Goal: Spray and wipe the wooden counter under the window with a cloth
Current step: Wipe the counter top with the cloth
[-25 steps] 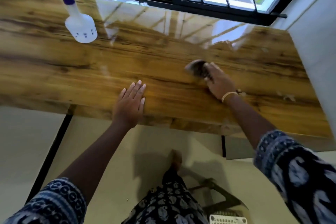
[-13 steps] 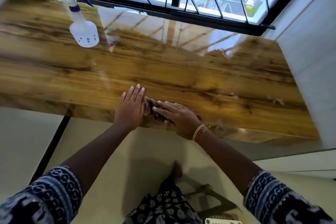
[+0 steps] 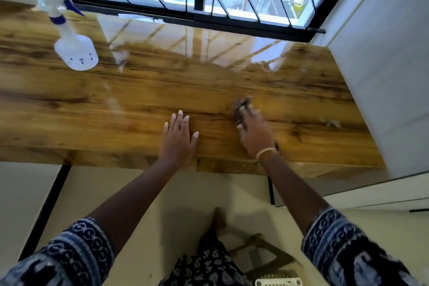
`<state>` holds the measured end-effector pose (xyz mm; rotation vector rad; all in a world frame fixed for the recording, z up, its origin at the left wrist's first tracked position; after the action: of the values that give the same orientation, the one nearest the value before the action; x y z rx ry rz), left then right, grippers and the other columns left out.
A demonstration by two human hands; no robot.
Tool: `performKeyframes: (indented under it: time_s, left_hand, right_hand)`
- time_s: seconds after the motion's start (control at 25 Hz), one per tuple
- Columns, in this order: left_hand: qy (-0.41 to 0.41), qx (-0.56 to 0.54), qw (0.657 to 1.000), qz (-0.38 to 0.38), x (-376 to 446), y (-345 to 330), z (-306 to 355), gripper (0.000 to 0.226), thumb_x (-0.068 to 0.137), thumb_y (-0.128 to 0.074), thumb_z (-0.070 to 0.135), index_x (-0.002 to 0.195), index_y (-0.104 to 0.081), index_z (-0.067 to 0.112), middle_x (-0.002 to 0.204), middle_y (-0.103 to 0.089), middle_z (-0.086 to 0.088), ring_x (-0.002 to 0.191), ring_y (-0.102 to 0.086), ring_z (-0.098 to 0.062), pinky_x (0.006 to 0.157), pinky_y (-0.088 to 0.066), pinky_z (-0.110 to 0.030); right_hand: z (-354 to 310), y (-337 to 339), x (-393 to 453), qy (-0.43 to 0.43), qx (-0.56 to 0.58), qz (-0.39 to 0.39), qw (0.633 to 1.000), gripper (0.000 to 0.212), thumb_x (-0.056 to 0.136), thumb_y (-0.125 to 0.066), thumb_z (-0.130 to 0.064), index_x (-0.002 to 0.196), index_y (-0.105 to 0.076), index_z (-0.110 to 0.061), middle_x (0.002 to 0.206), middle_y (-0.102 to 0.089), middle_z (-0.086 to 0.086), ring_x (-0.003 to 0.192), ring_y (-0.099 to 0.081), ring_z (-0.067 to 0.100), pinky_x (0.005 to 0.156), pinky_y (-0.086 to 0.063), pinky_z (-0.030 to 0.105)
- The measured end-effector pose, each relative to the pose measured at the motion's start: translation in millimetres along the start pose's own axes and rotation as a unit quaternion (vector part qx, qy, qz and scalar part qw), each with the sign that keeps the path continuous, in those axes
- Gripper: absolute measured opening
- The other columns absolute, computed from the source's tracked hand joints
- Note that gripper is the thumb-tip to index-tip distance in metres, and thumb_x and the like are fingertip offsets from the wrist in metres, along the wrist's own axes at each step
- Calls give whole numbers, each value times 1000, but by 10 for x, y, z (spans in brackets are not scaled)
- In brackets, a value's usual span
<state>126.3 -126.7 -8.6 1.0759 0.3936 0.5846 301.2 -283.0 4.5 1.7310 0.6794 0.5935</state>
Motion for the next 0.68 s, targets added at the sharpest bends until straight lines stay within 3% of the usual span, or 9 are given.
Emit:
performKeyframes:
  time_s: [0.12, 0.2, 0.28, 0.36, 0.44, 0.52, 0.56, 0.6, 0.68]
  left_hand:
    - [-41, 5, 999, -9, 195, -125, 357, 56, 100, -35, 36, 149, -23, 11, 161, -13, -9, 149, -5, -22, 121, -7, -41]
    - [-58, -1, 998, -9, 327, -192, 532, 55, 100, -36, 34, 149, -24, 12, 161, -14, -8, 149, -6, -21, 122, -6, -39]
    - [-72, -7, 997, -5, 469, -225, 644, 54, 100, -37, 34, 149, -26, 12, 160, -16, -8, 149, -8, -20, 122, -7, -38]
    - [-86, -1, 996, -9, 645, -256, 745, 55, 100, -37, 34, 149, -26, 12, 160, -16, -8, 149, -8, -19, 122, -6, -37]
    - [-92, 3, 996, -17, 840, -268, 796, 56, 100, -37, 34, 149, -24, 12, 161, -14, -8, 149, -7, -19, 122, -6, -37]
    - [-89, 1, 996, -25, 1083, -261, 792, 56, 100, -38, 33, 149, -23, 11, 160, -14, -9, 149, -8, -21, 121, -9, -37]
    - [-85, 2, 996, -29, 1199, -253, 780, 57, 100, -38, 33, 149, -23, 10, 160, -14, -10, 149, -9, -22, 121, -9, -37]
    - [-82, 6, 996, -29, 1313, -244, 771, 57, 100, -38, 33, 149, -23, 10, 160, -15, -10, 149, -9, -22, 121, -10, -37]
    - [-76, 15, 997, -30, 1578, -266, 794, 57, 100, -38, 32, 149, -23, 9, 160, -15, -11, 149, -9, -23, 121, -9, -37]
  right_hand:
    - [-281, -122, -269, 170, -22, -37, 985, 56, 94, -40, -35, 148, -35, -23, 155, -34, 5, 142, -32, 29, 112, -30, 42]
    - [-17, 11, -33, 167, -25, -27, 985, 57, 95, -43, -33, 150, -31, -26, 156, -32, 3, 144, -28, 27, 114, -27, 43]
    - [589, 162, 286, 47, -36, 3, 998, 58, 95, -48, -30, 150, -30, -24, 156, -31, 6, 144, -27, 29, 114, -28, 45]
    - [1417, 348, 442, -137, -44, 56, 988, 57, 95, -48, -30, 149, -33, -19, 153, -35, 12, 140, -32, 33, 111, -32, 48]
    - [1961, 513, 387, -341, -9, 116, 933, 57, 97, -43, -33, 150, -28, -17, 154, -31, 14, 140, -30, 35, 112, -30, 50]
    - [1993, 514, 467, -493, 31, 113, 862, 60, 100, -38, -35, 153, -18, -17, 160, -18, 12, 144, -20, 35, 115, -23, 49]
    - [1853, 496, 588, -513, 36, 117, 850, 62, 99, -38, -35, 153, -17, -14, 160, -16, 13, 144, -21, 36, 114, -22, 48]
    - [1658, 462, 765, -487, 34, 127, 863, 64, 97, -41, -35, 152, -20, -11, 159, -18, 16, 142, -24, 38, 113, -24, 48]
    - [1157, 299, 1186, -351, 23, 118, 929, 66, 92, -47, -36, 150, -28, -9, 156, -24, 20, 139, -30, 40, 111, -27, 48]
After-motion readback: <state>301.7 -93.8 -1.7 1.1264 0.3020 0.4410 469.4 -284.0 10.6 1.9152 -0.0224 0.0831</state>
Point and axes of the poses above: each hand's wrist, its own x-axis towards the middle knuckle, its own y-axis out of the back of the hand, z = x × y, the point moved 3 cm from there along x, towards the middle knuckle
